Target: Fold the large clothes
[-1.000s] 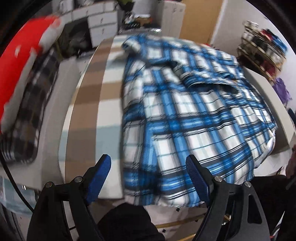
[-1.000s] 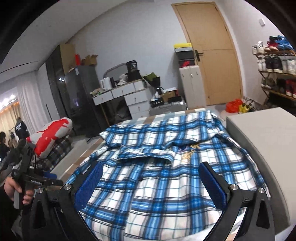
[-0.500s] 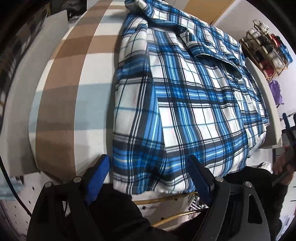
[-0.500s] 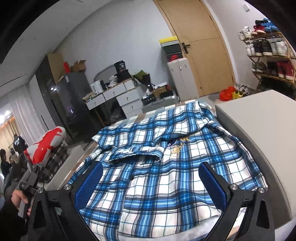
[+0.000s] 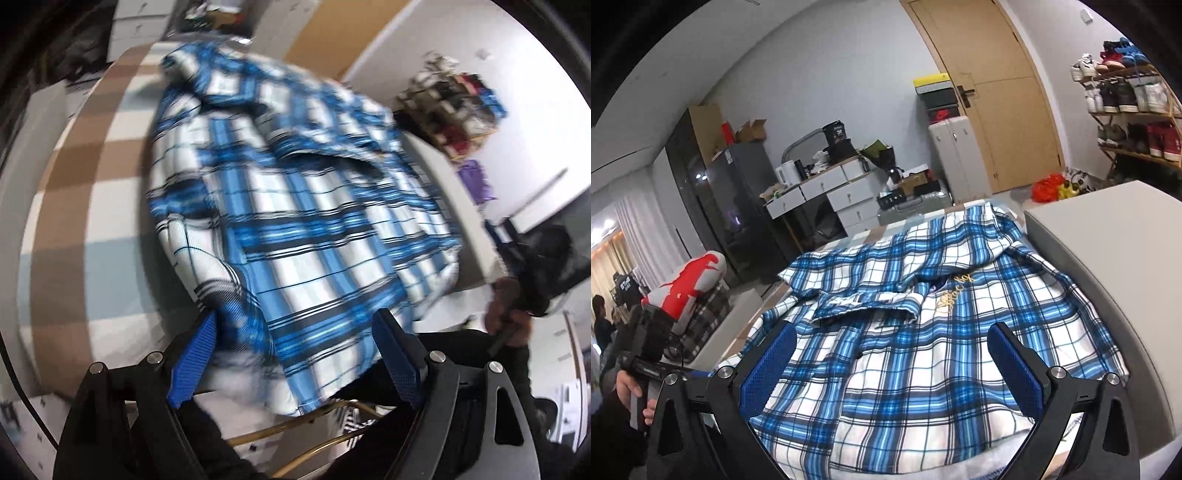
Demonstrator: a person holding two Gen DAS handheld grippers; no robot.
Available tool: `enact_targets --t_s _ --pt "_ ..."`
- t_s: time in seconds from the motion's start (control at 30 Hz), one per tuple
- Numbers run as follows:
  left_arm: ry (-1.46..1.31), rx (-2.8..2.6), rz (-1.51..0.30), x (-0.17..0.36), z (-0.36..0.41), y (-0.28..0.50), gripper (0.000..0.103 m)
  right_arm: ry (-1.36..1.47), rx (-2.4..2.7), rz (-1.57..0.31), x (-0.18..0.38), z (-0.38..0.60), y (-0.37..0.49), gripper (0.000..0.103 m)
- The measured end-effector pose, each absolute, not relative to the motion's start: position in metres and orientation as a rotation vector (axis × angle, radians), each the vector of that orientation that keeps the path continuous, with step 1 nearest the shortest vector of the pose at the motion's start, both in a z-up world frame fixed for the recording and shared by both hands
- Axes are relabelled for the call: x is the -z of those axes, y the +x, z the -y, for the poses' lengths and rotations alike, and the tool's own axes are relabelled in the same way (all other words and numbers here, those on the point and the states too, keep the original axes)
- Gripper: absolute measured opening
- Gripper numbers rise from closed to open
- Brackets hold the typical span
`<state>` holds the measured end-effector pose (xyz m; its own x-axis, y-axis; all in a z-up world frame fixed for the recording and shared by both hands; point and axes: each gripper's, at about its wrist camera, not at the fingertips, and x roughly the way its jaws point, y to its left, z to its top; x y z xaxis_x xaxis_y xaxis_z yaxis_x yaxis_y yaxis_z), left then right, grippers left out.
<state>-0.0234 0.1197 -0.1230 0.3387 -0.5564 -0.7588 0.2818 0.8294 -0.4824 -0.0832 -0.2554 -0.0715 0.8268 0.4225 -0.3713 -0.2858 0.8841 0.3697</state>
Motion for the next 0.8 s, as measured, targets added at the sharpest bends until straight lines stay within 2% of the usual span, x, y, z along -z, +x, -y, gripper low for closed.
enact_targets --t_s 0.23,0.37,0.67,0.7,0.77,0.8 --pt "-0.24 0.433 -1.222 0.15 -0.128 -0.014 0.081 0.298 -0.381 -0.464 0.071 0.253 -0.085 0.103" --pt "-0.251 0.386 -1.226 0.151 -0.133 -0.014 0.081 0.301 -0.381 -0.464 0.071 0.254 -0.084 0.103" --pt "-0.016 0.212 -1.291 0.162 -0.114 -0.02 0.079 0.303 -0.377 -0.465 0.07 0.255 -0.086 0.103" --pt "-0.013 0.248 -1.292 0.161 -0.109 -0.022 0.074 0.303 -0.376 -0.463 0.07 0.255 -0.087 0.103" --pt "0.0 0.257 -1.288 0.159 -0.104 -0.023 0.044 0.307 -0.377 -0.458 0.069 0.256 -0.088 0.103" --pt "0.02 0.255 -1.282 0.158 -0.103 -0.025 0.037 0.309 -0.378 -0.455 0.069 0.257 -0.088 0.103"
